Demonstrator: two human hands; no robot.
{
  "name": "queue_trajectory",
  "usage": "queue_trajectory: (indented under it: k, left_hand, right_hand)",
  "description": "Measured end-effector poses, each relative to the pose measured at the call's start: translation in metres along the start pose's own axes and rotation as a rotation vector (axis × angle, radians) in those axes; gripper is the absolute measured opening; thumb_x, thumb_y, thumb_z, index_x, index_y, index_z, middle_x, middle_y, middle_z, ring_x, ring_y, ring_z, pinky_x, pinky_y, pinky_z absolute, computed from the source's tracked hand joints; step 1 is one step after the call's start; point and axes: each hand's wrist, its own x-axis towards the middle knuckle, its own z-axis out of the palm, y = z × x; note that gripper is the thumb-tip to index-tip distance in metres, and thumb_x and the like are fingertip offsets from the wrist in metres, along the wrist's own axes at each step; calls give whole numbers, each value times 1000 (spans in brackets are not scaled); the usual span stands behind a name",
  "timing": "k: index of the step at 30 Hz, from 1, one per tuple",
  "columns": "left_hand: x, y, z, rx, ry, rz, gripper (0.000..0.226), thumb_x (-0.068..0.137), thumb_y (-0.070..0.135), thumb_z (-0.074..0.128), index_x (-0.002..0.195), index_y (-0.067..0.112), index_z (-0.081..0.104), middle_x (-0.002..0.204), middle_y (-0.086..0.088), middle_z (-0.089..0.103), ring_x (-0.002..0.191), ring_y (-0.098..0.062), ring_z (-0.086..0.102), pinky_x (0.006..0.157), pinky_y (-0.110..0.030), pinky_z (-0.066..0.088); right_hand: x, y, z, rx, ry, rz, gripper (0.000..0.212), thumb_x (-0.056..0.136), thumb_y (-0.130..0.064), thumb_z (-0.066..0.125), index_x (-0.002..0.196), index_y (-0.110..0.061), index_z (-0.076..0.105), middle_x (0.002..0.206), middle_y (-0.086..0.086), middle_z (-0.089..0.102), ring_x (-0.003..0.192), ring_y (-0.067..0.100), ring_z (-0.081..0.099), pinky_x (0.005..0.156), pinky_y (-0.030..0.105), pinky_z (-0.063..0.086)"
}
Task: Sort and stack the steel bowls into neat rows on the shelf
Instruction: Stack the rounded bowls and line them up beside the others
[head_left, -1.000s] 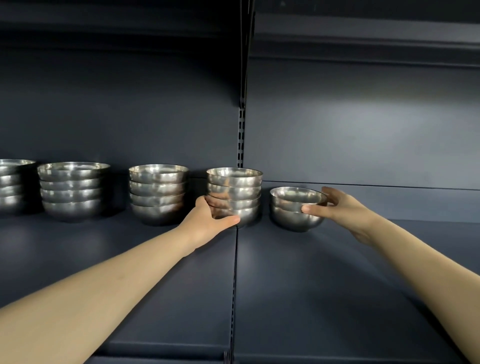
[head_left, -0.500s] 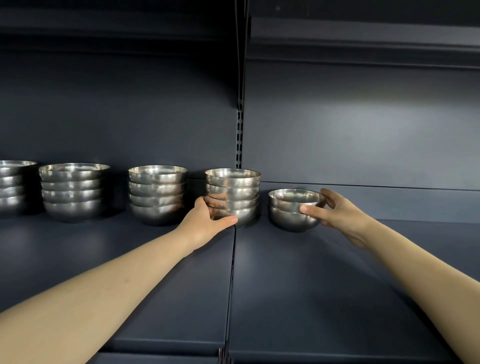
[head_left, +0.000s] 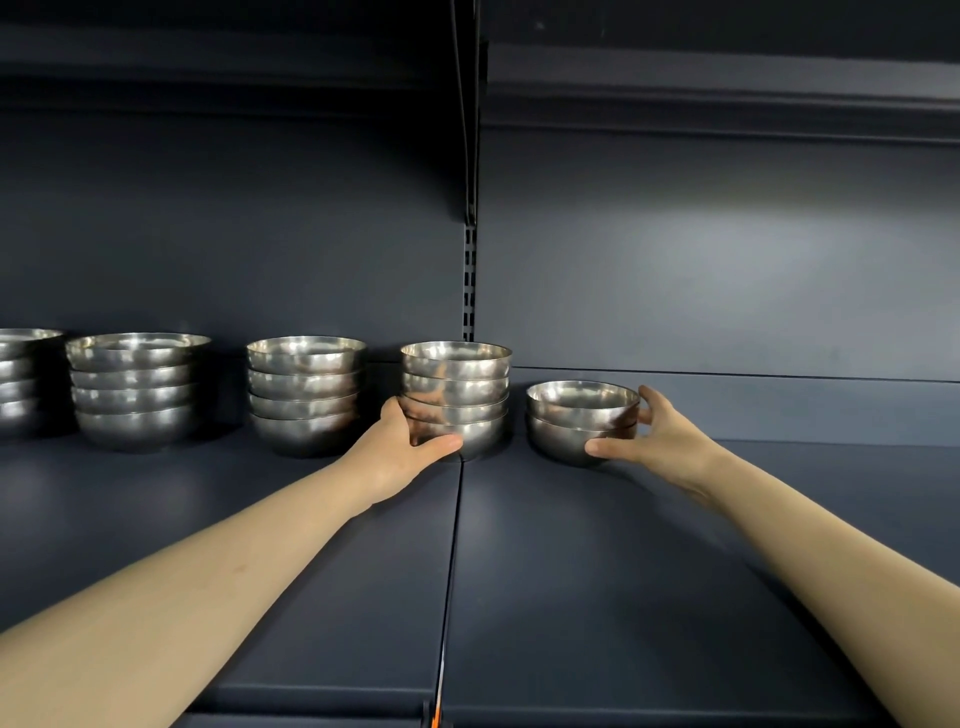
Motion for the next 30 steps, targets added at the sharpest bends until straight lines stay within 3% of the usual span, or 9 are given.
queue_trajectory:
  k: [4, 8, 10, 12, 14, 19, 24, 27, 30]
  left_hand:
    - [-4, 3, -1, 7, -10, -4, 47, 89, 21, 68, 128, 11, 43, 117, 13, 52, 86, 12, 55, 66, 2, 41]
    - [-12, 10, -6, 48, -62, -48, 53, 88, 25, 70, 132, 17, 42, 119, 17, 57, 91, 17, 55, 86, -7, 44]
    - [-22, 17, -12, 124, -104, -91, 60, 88, 29, 69, 137, 18, 37, 122, 18, 55, 102, 10, 54, 87, -8, 40]
    - [-36, 22, -21, 165, -110, -177, 78, 88, 36, 68, 149, 14, 25, 139, 8, 47, 125, -8, 49, 94, -16, 36]
    - [-51, 16, -33, 195, -84, -233, 82, 87, 39, 68, 151, 13, 24, 150, -2, 41, 132, -14, 45, 100, -22, 36]
    - [-80, 3, -71, 256, 161, -287, 66, 87, 40, 69, 142, 13, 43, 139, -4, 52, 123, -18, 52, 98, -25, 37]
    - [-68, -2, -96, 249, 281, -274, 65, 89, 39, 66, 140, 9, 37, 130, -1, 49, 123, -23, 49, 86, -26, 36]
    - [-47, -8, -109, 202, 279, -291, 92, 86, 42, 69, 152, 9, 14, 151, -7, 31, 132, -26, 41, 101, -32, 37]
    - [-31, -22, -118, 182, 243, -329, 112, 84, 47, 68, 153, 10, -12, 161, -10, 7, 143, -30, 26, 112, -38, 28]
  right_hand:
    - [-3, -9, -3, -20, -72, 12, 116, 75, -13, 82, 155, -13, -2, 136, -2, 46, 117, 15, 51, 98, 26, 36]
    - [-11, -25, -6, -148, -16, -90, 120, 69, -28, 86, 155, -18, 3, 156, 6, 30, 138, 16, 35, 108, 30, 32]
    - [-20, -36, -4, -248, 61, -206, 110, 72, -37, 82, 155, -16, 13, 158, 4, 23, 145, 18, 24, 111, 30, 25]
    - [-31, -48, 3, -282, 109, -307, 100, 74, -42, 79, 152, -16, 22, 156, 2, 28, 143, 18, 26, 107, 24, 25]
    - [-41, -55, 14, -308, 126, -401, 88, 79, -39, 76, 149, -17, 29, 153, 1, 33, 141, 17, 30, 101, 18, 24]
    - [-58, -77, 52, -305, 133, -515, 74, 84, -34, 72, 146, -16, 36, 149, 0, 40, 138, 16, 35, 102, 16, 23]
    - [-60, -99, 104, -102, 130, -251, 70, 80, -35, 76, 136, -11, 42, 134, 5, 52, 119, 19, 50, 93, 22, 37]
    - [-48, -107, 135, 5, 155, -65, 90, 72, -38, 82, 140, -7, 31, 138, 10, 46, 125, 28, 48, 101, 38, 44]
    - [-36, -112, 155, 56, 207, 87, 111, 72, -33, 83, 150, -9, 8, 149, 15, 32, 132, 33, 40, 104, 40, 39]
